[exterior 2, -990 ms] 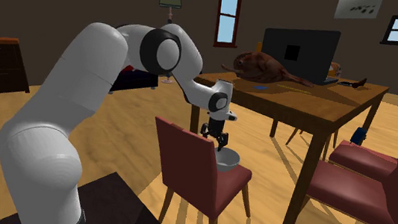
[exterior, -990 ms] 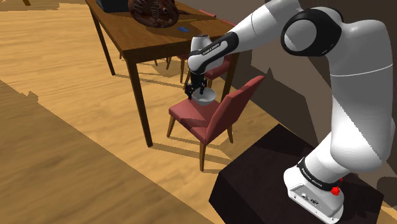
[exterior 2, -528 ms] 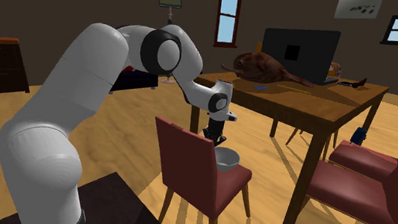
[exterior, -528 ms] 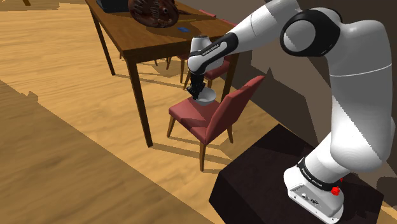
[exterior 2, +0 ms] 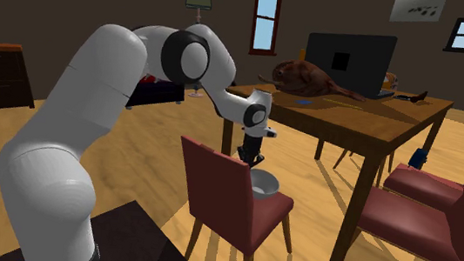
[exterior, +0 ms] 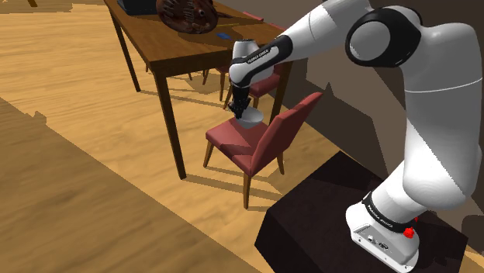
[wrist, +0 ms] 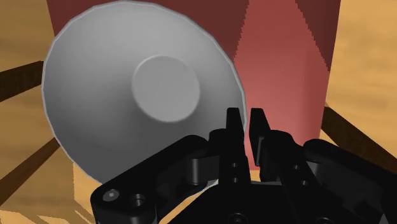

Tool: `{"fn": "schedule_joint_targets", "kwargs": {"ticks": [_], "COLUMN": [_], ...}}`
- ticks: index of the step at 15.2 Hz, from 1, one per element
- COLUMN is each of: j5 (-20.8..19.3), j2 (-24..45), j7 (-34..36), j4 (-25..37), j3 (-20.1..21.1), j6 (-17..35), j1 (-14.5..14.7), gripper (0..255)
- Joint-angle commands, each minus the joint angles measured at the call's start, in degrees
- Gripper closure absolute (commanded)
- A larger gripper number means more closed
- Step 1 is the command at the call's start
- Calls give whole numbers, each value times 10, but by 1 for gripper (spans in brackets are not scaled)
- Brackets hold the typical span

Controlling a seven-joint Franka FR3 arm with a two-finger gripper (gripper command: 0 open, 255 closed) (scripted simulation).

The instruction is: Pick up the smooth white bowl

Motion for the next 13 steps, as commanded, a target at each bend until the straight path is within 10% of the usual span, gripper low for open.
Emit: {"fn": "schedule_joint_targets", "kwargs": {"ticks": [1,13], "j5": [0,1], "j2": [-9,-53], "j7": [0,1], "j4": [1,14], "j3": [0,1], "j6": [-10,-67], "j1": [-1,-1], "gripper": [255,255]}}
